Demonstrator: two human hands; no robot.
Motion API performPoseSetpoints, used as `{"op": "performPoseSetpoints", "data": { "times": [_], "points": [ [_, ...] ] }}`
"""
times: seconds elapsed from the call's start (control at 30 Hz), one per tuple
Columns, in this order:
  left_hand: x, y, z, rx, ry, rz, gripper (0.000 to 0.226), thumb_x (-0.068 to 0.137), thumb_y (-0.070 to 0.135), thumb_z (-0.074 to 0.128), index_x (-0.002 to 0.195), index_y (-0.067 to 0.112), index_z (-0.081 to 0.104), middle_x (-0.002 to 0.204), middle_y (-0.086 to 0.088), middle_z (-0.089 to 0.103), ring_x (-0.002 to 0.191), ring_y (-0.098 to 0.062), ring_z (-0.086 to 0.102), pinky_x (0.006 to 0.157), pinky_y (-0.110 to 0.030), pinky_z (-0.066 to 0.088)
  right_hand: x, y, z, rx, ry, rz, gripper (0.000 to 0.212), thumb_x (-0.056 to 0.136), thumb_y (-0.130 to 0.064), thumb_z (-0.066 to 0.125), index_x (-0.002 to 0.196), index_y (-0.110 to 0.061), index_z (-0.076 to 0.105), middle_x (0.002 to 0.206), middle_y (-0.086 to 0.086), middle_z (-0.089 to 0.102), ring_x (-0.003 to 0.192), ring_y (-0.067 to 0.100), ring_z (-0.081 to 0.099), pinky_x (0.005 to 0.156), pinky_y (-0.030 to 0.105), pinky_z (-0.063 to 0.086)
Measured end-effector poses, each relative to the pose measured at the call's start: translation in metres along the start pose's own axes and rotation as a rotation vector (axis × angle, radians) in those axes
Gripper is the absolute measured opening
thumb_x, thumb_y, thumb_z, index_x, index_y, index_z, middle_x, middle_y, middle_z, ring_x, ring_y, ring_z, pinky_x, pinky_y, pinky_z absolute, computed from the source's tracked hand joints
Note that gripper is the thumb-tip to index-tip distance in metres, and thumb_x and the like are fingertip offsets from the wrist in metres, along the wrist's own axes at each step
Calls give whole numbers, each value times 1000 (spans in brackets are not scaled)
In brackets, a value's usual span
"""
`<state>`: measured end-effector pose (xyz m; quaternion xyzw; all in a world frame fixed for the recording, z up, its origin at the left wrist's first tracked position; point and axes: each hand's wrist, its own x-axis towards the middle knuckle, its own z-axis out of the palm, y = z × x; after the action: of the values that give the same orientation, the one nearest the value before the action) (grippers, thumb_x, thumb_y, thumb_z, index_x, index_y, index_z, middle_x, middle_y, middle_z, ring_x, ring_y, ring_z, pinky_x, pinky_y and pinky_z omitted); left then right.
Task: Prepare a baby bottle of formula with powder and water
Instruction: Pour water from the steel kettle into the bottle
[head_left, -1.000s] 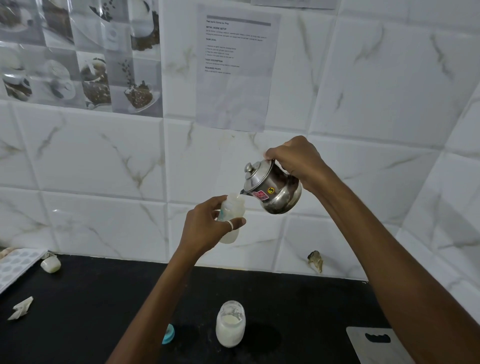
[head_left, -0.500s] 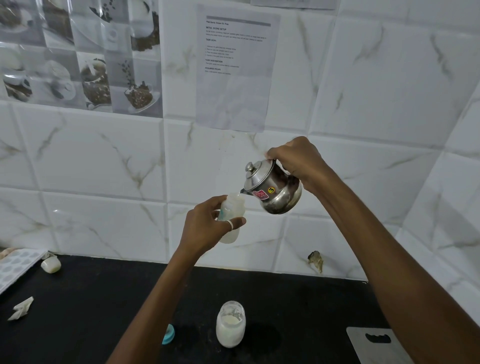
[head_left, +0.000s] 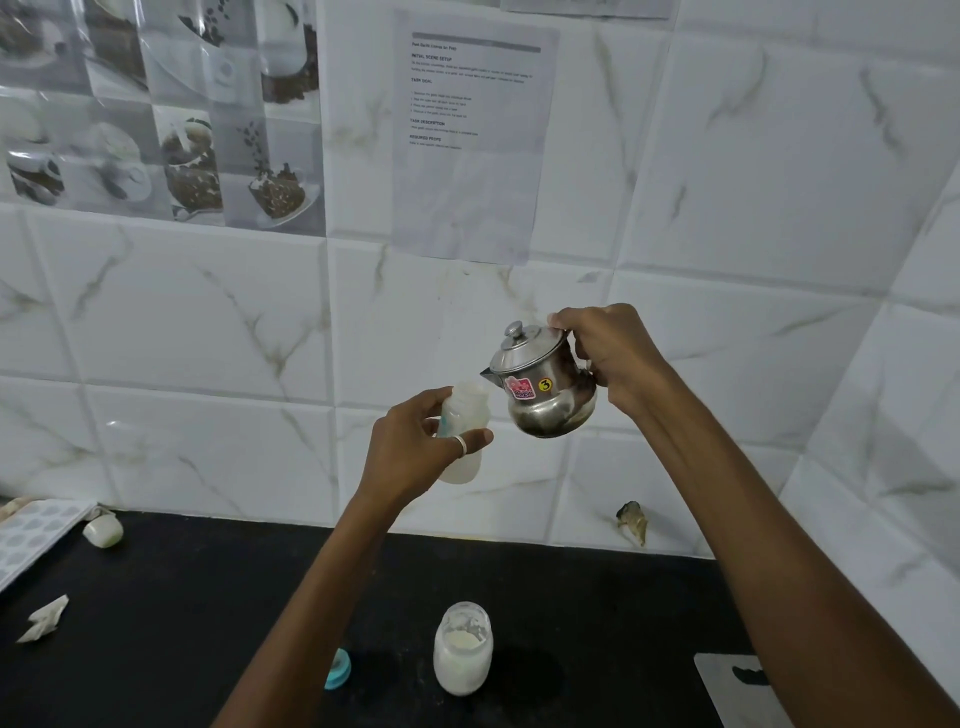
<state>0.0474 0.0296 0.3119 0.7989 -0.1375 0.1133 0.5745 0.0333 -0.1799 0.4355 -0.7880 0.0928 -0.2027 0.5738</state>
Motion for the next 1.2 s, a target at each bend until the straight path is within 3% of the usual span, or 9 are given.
{"op": "performPoseSetpoints", "data": {
  "times": [0.3, 0.6, 0.93, 1.13, 1.2],
  "points": [
    [0, 2, -3, -27, -6, -7, 70, 70, 45, 89, 133, 31, 64, 117, 10, 73, 103, -12, 71, 84, -28, 56, -5, 24, -1, 277, 63, 147, 26, 85, -22, 70, 64, -18, 55, 46, -7, 36, 35, 9, 28, 45, 24, 22],
    [-1, 7, -2, -38, -22, 8, 64, 73, 43, 89, 131, 32, 65, 115, 12, 72, 102, -12, 70, 75, -21, 50, -8, 49, -4, 435, 114, 201, 26, 84, -21, 72, 64, -17, 55, 51, -3, 37, 42, 12, 28, 46, 26, 23],
    [-4, -10, 18, -12, -66, -10, 67, 70, 45, 90, 130, 30, 64, 117, 13, 72, 103, -10, 70, 79, -19, 51, -9, 88, -10, 453, 179, 228, 30, 84, -21, 72, 62, -17, 53, 52, -3, 34, 47, 14, 29, 47, 26, 23],
    [-14, -29, 37, -13, -105, -43, 67, 71, 42, 90, 130, 27, 63, 117, 13, 72, 105, -6, 68, 75, -11, 47, -11, 137, -11, 457, 200, 265, 24, 84, -23, 74, 66, -15, 59, 53, -3, 37, 54, 15, 35, 56, 29, 32],
    [-18, -37, 44, -8, -119, -51, 66, 72, 40, 90, 131, 27, 63, 117, 16, 70, 101, 0, 66, 75, -7, 44, -14, 158, -10, 443, 207, 289, 23, 76, -34, 77, 73, -14, 67, 61, 3, 45, 61, 18, 43, 61, 33, 36]
  ]
}}
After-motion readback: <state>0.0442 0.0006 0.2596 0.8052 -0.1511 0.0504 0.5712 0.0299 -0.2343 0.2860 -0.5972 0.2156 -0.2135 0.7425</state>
